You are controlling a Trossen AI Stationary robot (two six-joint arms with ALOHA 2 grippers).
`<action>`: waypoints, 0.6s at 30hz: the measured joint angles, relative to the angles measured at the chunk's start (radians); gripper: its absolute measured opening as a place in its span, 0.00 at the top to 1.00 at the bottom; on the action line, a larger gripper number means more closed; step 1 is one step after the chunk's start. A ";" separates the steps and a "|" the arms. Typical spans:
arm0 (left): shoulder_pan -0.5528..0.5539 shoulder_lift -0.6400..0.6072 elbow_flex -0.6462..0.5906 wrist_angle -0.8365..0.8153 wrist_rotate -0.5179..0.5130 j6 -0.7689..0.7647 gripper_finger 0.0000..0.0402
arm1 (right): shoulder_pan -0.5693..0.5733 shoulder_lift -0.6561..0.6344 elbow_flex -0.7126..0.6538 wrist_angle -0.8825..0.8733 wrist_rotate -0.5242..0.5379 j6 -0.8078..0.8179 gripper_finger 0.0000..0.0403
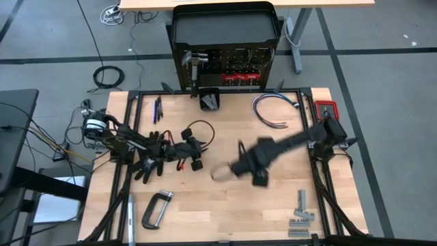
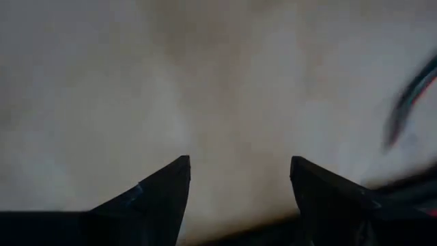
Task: Hang tools onto peg board
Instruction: Adjust the gray terminal blocks
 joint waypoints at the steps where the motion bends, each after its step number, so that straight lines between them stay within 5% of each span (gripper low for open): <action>1: 0.000 0.000 0.000 0.012 0.000 -0.017 0.69 | 0.050 0.000 0.000 -0.015 -0.032 0.055 0.35; 11: -0.016 0.000 0.076 0.124 0.216 -0.319 0.69 | 0.528 0.057 0.000 0.063 -0.183 0.586 0.26; 18: -0.108 0.038 0.134 0.269 0.256 -0.354 0.69 | 0.693 0.152 0.000 0.261 -0.417 0.888 0.11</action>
